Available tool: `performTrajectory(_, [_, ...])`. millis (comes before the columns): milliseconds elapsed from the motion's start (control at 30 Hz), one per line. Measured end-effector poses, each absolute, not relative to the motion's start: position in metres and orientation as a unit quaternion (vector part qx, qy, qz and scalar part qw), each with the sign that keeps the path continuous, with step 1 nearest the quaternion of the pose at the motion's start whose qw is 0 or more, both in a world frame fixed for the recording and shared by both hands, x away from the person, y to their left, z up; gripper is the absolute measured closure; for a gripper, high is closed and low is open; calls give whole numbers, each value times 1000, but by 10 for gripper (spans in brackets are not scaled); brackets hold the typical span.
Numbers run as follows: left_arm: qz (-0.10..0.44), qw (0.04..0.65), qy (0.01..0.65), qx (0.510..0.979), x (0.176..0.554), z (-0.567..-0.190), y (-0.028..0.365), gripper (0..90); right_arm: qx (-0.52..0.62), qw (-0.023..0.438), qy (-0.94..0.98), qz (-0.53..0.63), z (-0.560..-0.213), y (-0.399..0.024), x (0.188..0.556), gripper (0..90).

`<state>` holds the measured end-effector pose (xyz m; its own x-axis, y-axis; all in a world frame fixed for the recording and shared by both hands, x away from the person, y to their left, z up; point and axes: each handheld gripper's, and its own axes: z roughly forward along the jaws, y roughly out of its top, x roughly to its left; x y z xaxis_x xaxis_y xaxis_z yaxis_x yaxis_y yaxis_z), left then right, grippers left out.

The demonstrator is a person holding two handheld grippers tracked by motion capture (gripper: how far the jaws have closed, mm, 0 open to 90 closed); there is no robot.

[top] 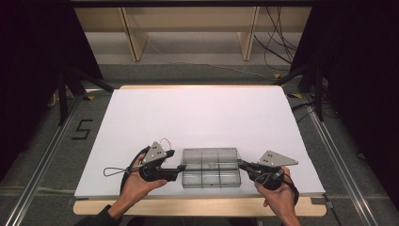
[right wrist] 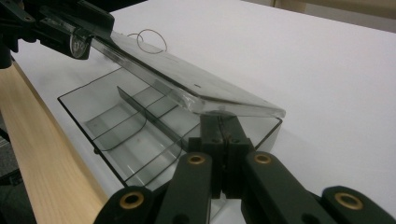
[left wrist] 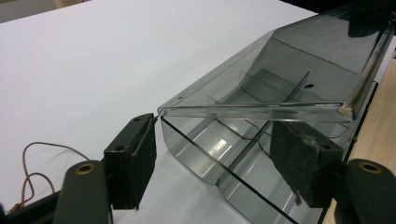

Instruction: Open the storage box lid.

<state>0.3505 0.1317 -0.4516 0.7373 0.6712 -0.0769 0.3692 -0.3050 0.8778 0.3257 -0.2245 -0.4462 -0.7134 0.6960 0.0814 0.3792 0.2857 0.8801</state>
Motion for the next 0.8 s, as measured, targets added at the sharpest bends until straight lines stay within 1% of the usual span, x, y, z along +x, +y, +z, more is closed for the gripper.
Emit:
performTrajectory(133, [153,491,320,796,354,-451,131,314,350,159,784,487,-445,-224,328,900])
performTrajectory(367, [149,503,323,788,363,-452,129,335,334,176,784,492,-443,-223,335,900])
performTrajectory(400, [153,502,316,790,365,-451,129,341,344,162,783,493,-442,-222,334,900])
performTrajectory(433, [154,500,315,791,366,-451,129,349,332,172,782,499,-443,-223,338,900])
performTrajectory(467, [154,506,311,790,368,-452,129,353,331,173,782,498,-442,-223,338,900])
performTrajectory(500, [154,504,319,788,368,-452,128,360,344,163,780,496,-441,-222,336,900])
performTrajectory(567, [156,506,311,789,370,-453,127,387,329,172,782,500,-441,-222,340,900])
performTrajectory(667, [160,508,306,789,372,-454,126,408,338,164,781,499,-440,-222,340,900])
performTrajectory(767, [165,510,300,789,375,-454,125,429,336,179,782,494,-439,-222,342,900])
performTrajectory(800, [166,509,293,792,376,-453,125,437,347,169,779,494,-439,-221,341,900])
